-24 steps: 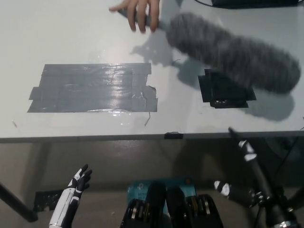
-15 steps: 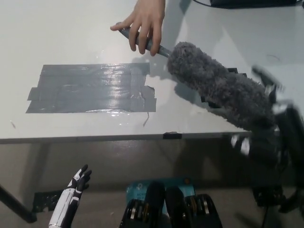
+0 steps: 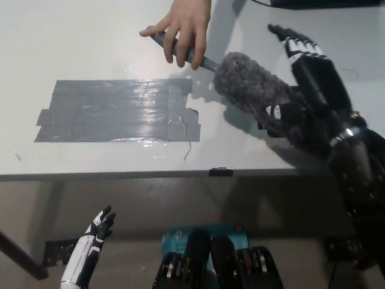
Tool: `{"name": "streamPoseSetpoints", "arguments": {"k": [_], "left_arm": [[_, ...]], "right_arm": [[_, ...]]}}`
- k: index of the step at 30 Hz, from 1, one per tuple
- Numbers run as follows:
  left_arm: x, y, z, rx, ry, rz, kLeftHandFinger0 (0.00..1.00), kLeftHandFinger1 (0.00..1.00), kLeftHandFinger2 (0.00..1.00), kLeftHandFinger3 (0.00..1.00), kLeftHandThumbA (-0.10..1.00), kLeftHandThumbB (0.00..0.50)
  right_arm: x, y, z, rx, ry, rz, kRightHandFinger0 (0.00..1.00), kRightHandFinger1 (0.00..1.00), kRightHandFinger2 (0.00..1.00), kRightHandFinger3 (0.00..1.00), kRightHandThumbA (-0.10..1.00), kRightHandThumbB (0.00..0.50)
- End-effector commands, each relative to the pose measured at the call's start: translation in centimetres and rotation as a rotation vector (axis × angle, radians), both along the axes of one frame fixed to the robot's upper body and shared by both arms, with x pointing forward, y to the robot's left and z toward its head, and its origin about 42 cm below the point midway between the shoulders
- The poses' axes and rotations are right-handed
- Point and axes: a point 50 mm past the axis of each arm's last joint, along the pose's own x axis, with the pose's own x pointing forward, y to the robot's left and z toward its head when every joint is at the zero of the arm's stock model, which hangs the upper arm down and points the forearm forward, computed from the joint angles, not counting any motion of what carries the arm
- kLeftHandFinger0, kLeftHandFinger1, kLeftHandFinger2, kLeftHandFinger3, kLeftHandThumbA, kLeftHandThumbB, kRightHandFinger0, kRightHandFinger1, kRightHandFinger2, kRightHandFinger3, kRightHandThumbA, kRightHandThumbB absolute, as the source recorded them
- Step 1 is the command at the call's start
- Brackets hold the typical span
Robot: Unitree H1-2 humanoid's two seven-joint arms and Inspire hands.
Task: A person hands a grey duster to the robot and the robot grabs it with its right hand and places it on the black marked spot infron tof it on the desk
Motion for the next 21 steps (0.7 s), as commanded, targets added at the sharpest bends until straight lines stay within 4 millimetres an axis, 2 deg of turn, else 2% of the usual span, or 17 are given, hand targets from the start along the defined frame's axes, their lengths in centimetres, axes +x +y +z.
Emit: {"name": "streamPoseSetpoints", "arguments": {"k": [1, 4, 11, 13, 15, 16, 17, 18, 19, 21], "left_arm": [[0.4, 0.3, 1.0, 0.004, -0.050, -0.014, 1.00, 1.00, 1.00, 1.00, 1.00, 0.146], [0.7, 0.2, 1.3, -0.005, -0.052, -0.012, 1.00, 1.00, 1.00, 1.00, 1.00, 0.137], [1.2, 0.2, 1.6, -0.004, -0.066, -0.021, 1.00, 1.00, 1.00, 1.00, 1.00, 0.128], [1.2, 0.0, 1.7, -0.001, -0.062, -0.023, 1.00, 1.00, 1.00, 1.00, 1.00, 0.123], [1.2, -0.1, 1.9, 0.004, -0.063, -0.025, 1.00, 1.00, 1.00, 1.00, 1.00, 0.112], [1.3, -0.1, 1.9, 0.001, -0.064, -0.026, 1.00, 1.00, 1.00, 1.00, 1.00, 0.111], [1.3, -0.1, 1.9, -0.005, -0.064, -0.027, 1.00, 1.00, 1.00, 1.00, 1.00, 0.112], [1.4, 0.0, 2.0, -0.010, -0.064, -0.026, 1.00, 1.00, 1.00, 1.00, 1.00, 0.112], [1.6, 0.0, 2.1, -0.005, -0.064, -0.029, 1.00, 1.00, 1.00, 1.00, 1.00, 0.113], [1.9, 0.0, 2.3, 0.003, -0.069, -0.031, 1.00, 1.00, 1.00, 1.00, 1.00, 0.113]], "right_arm": [[2.7, 0.6, 0.9, -0.072, 0.070, -0.046, 1.00, 1.00, 1.00, 1.00, 1.00, 0.447], [4.0, 1.1, -0.6, -0.102, 0.163, -0.041, 1.00, 1.00, 1.00, 1.00, 1.00, 0.498], [6.5, 1.3, -2.5, -0.149, 0.240, -0.099, 1.00, 1.00, 1.00, 1.00, 1.00, 0.499], [7.7, 0.9, -3.2, -0.237, 0.195, -0.209, 1.00, 1.00, 1.00, 1.00, 1.00, 0.490], [8.9, 0.5, -3.8, -0.284, 0.072, -0.345, 1.00, 1.00, 1.00, 1.00, 0.62, 0.432], [9.2, 0.2, -4.0, -0.280, 0.029, -0.371, 1.00, 1.00, 1.00, 1.00, 0.44, 0.357], [9.5, 0.0, -4.0, -0.266, -0.021, -0.396, 0.83, 0.65, 0.76, 0.89, 0.12, 0.329], [9.6, -0.3, -4.1, -0.247, -0.069, -0.415, 0.58, 0.51, 0.64, 0.77, 0.05, 0.272], [9.5, -0.7, -3.8, -0.216, -0.143, -0.415, 0.04, 0.08, 0.29, 0.46, -0.09, 0.239], [9.3, -1.0, -3.3, -0.179, -0.164, -0.397, 0.00, 0.10, 0.51, 0.63, -0.10, 0.233]]}}
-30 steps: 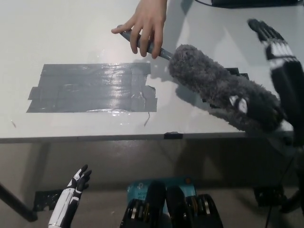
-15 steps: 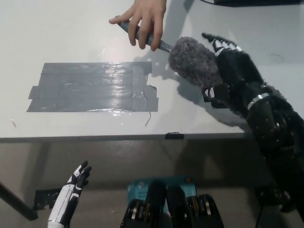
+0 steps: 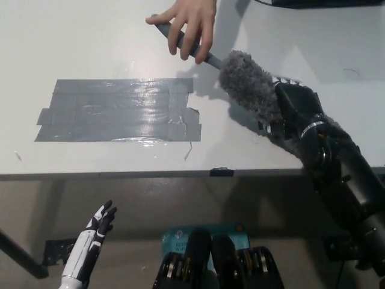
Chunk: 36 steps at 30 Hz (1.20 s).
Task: A person hands a grey duster to the robot and the robot grabs it with its right hand and places it on the black marked spot infron tof it on the desk
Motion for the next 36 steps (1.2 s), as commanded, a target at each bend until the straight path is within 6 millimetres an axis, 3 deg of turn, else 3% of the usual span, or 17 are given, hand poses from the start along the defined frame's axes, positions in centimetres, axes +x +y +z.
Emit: {"name": "streamPoseSetpoints", "arguments": {"k": [1, 4, 6, 9, 14, 18, 20, 24, 28, 31, 36], "left_arm": [[1.1, 0.2, 1.8, 0.006, -0.058, -0.029, 1.00, 1.00, 1.00, 1.00, 1.00, 0.115], [1.1, 0.1, 1.8, 0.020, -0.062, -0.034, 1.00, 1.00, 1.00, 1.00, 1.00, 0.114], [1.1, 0.2, 1.8, 0.022, -0.067, -0.035, 1.00, 1.00, 1.00, 1.00, 1.00, 0.113], [1.3, 0.2, 1.9, 0.027, -0.071, -0.036, 1.00, 1.00, 1.00, 1.00, 1.00, 0.115], [1.6, 0.2, 2.3, 0.035, -0.071, -0.036, 1.00, 1.00, 1.00, 1.00, 1.00, 0.110], [1.7, 0.1, 2.3, 0.038, -0.067, -0.043, 1.00, 1.00, 1.00, 1.00, 1.00, 0.105], [1.7, 0.1, 2.3, 0.039, -0.066, -0.042, 1.00, 1.00, 1.00, 1.00, 1.00, 0.106], [1.9, 0.2, 2.4, 0.032, -0.070, -0.042, 1.00, 1.00, 1.00, 1.00, 1.00, 0.101], [2.1, 0.2, 2.6, 0.028, -0.074, -0.039, 1.00, 1.00, 1.00, 1.00, 1.00, 0.099], [2.2, 0.1, 2.8, 0.018, -0.074, -0.040, 1.00, 1.00, 1.00, 1.00, 1.00, 0.098], [2.3, 0.2, 2.9, 0.024, -0.077, -0.041, 1.00, 1.00, 1.00, 1.00, 1.00, 0.109]], "right_arm": [[1.7, -0.9, 5.6, 0.014, -0.496, -0.097, 0.00, 0.23, 0.69, 0.76, -0.10, 0.229], [1.0, -0.6, 6.3, 0.066, -0.549, -0.070, 0.00, 0.38, 0.81, 0.93, -0.10, 0.226], [0.8, -0.4, 6.9, 0.099, -0.577, -0.052, 0.00, 0.46, 0.82, 1.00, -0.10, 0.195], [0.3, 0.1, 8.4, 0.138, -0.610, -0.023, 0.00, 0.51, 0.82, 1.00, -0.10, 0.160], [-1.0, 1.4, 11.9, 0.159, -0.630, 0.007, 0.06, 0.60, 0.91, 1.00, -0.10, 0.183], [-2.0, 2.1, 14.5, 0.235, -0.526, 0.105, 0.07, 0.62, 0.92, 1.00, -0.10, 0.146], [-1.9, 2.1, 15.1, 0.245, -0.480, 0.136, 0.09, 0.62, 0.91, 1.00, -0.10, 0.158], [0.5, 0.9, 16.8, 0.141, -0.334, 0.211, 0.18, 0.70, 0.99, 1.00, -0.10, 0.146], [2.9, -1.0, 16.7, 0.051, -0.211, 0.206, 0.20, 0.71, 1.00, 1.00, -0.10, 0.165], [4.8, -3.6, 14.7, -0.005, -0.088, 0.170, 0.21, 0.72, 0.99, 1.00, -0.10, 0.183], [6.0, -6.2, 12.0, -0.080, 0.035, 0.144, 0.19, 0.71, 0.98, 1.00, -0.10, 0.179]]}}
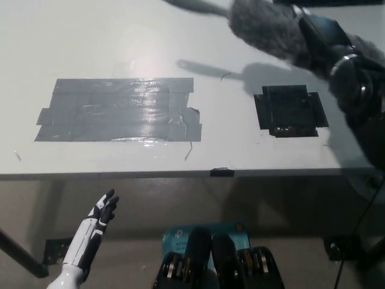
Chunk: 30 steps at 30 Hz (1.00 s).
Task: A person hands a grey duster to the robot and the robot grabs it with its right hand and places it on the black marked spot infron tof it on the desk
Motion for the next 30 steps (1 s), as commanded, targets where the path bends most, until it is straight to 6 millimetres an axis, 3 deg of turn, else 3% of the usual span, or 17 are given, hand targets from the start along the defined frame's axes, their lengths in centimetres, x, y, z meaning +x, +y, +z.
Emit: {"name": "streamPoseSetpoints", "arguments": {"k": [1, 2, 3, 5, 7, 8, 9, 10, 15, 18, 23, 26, 28, 30], "left_arm": [[0.6, 0.2, 1.4, 0.008, -0.050, -0.017, 1.00, 1.00, 1.00, 1.00, 1.00, 0.111], [0.6, 0.2, 1.4, 0.008, -0.051, -0.016, 1.00, 1.00, 1.00, 1.00, 1.00, 0.113], [0.7, 0.3, 1.5, 0.010, -0.054, -0.015, 1.00, 1.00, 1.00, 1.00, 1.00, 0.115], [0.8, 0.3, 1.4, 0.002, -0.054, -0.013, 1.00, 1.00, 1.00, 1.00, 1.00, 0.118], [0.8, 0.2, 1.4, 0.000, -0.057, -0.011, 1.00, 1.00, 1.00, 1.00, 1.00, 0.120], [0.8, 0.2, 1.4, 0.000, -0.057, -0.011, 1.00, 1.00, 1.00, 1.00, 1.00, 0.121], [0.9, 0.2, 1.3, -0.003, -0.056, -0.011, 1.00, 1.00, 1.00, 1.00, 1.00, 0.123], [0.9, 0.1, 1.3, -0.004, -0.053, -0.011, 1.00, 1.00, 1.00, 1.00, 1.00, 0.126], [0.9, 0.2, 1.3, 0.005, -0.051, -0.011, 1.00, 1.00, 1.00, 1.00, 1.00, 0.127], [1.1, 0.1, 1.6, -0.001, -0.055, -0.014, 1.00, 1.00, 1.00, 1.00, 1.00, 0.126], [1.4, 0.1, 1.8, 0.002, -0.061, -0.019, 1.00, 1.00, 1.00, 1.00, 1.00, 0.124], [1.4, 0.1, 2.0, 0.023, -0.067, -0.022, 1.00, 1.00, 1.00, 1.00, 1.00, 0.122], [1.4, 0.1, 2.0, 0.020, -0.070, -0.024, 1.00, 1.00, 1.00, 1.00, 1.00, 0.117], [1.3, 0.1, 2.0, 0.007, -0.067, -0.023, 1.00, 1.00, 1.00, 1.00, 1.00, 0.111]], "right_arm": [[1.1, -1.2, 2.5, -0.045, 0.041, 0.083, 0.20, 0.70, 0.99, 1.00, -0.10, 0.178], [1.2, -1.6, 2.3, -0.059, 0.068, 0.073, 0.22, 0.73, 1.00, 1.00, -0.10, 0.188], [1.4, -2.1, 2.3, -0.070, 0.134, 0.058, 0.49, 0.91, 1.00, 1.00, -0.08, 0.232], [1.8, -2.5, 3.0, -0.056, 0.321, 0.064, 1.00, 1.00, 1.00, 1.00, 0.16, 0.326], [2.0, -2.7, 3.6, -0.029, 0.529, 0.077, 1.00, 1.00, 1.00, 1.00, 0.33, 0.416], [2.0, -2.7, 3.6, -0.028, 0.535, 0.078, 1.00, 1.00, 1.00, 1.00, 0.34, 0.425], [2.0, -2.7, 3.7, -0.036, 0.564, 0.096, 1.00, 1.00, 1.00, 1.00, 0.40, 0.488], [1.9, -2.6, 3.7, -0.013, 0.583, 0.099, 1.00, 1.00, 1.00, 1.00, 0.41, 0.500], [1.3, -1.8, 4.7, 0.037, 0.607, 0.195, 1.00, 1.00, 1.00, 1.00, 0.57, 0.500], [0.7, -1.6, 6.9, 0.128, 0.561, 0.231, 1.00, 1.00, 1.00, 1.00, 0.62, 0.500], [-0.9, -1.1, 11.0, 0.291, 0.359, 0.332, 1.00, 1.00, 1.00, 1.00, 0.76, 0.500], [-3.4, -0.3, 15.0, 0.362, 0.196, 0.403, 1.00, 1.00, 1.00, 1.00, 0.84, 0.500], [-5.2, -0.2, 17.9, 0.378, 0.072, 0.434, 1.00, 1.00, 1.00, 1.00, 1.00, 0.500], [-5.9, -0.3, 19.4, 0.437, 0.035, 0.442, 1.00, 1.00, 1.00, 1.00, 1.00, 0.474]]}}
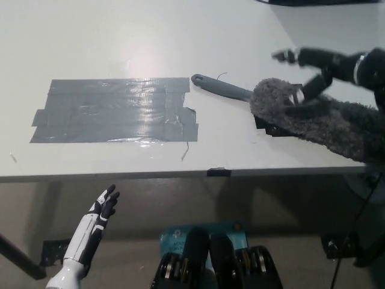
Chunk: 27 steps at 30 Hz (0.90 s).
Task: A person hands a grey duster to the robot and the robot grabs it with its right hand and places it on the black marked spot infron tof it on the desk
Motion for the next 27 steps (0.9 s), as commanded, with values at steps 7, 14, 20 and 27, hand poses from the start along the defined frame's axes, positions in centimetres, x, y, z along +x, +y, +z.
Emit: {"name": "streamPoseSetpoints", "arguments": {"k": [7, 14, 20, 27], "left_arm": [[1.0, 0.1, 1.9, 0.009, -0.066, -0.028, 1.00, 1.00, 1.00, 1.00, 1.00, 0.117], [2.1, -0.2, 2.5, 0.008, -0.087, -0.038, 1.00, 1.00, 1.00, 1.00, 1.00, 0.118], [0.8, -0.3, 1.7, 0.019, -0.068, -0.036, 1.00, 1.00, 1.00, 1.00, 1.00, 0.110], [-0.2, -0.4, 0.7, 0.026, -0.039, -0.038, 1.00, 1.00, 1.00, 1.00, 1.00, 0.108]], "right_arm": [[-7.0, -2.9, 18.6, 0.323, -0.627, -0.004, 1.00, 1.00, 1.00, 1.00, 1.00, 0.465], [-15.0, -2.5, 15.8, 0.487, -0.810, 0.099, 1.00, 1.00, 1.00, 1.00, 1.00, 0.439], [-24.1, -0.2, 5.6, 0.635, -0.773, 0.217, 1.00, 1.00, 1.00, 1.00, 1.00, 0.342], [-26.4, 0.5, -6.5, 0.833, -0.537, -0.002, 1.00, 1.00, 1.00, 1.00, 1.00, 0.285]]}}
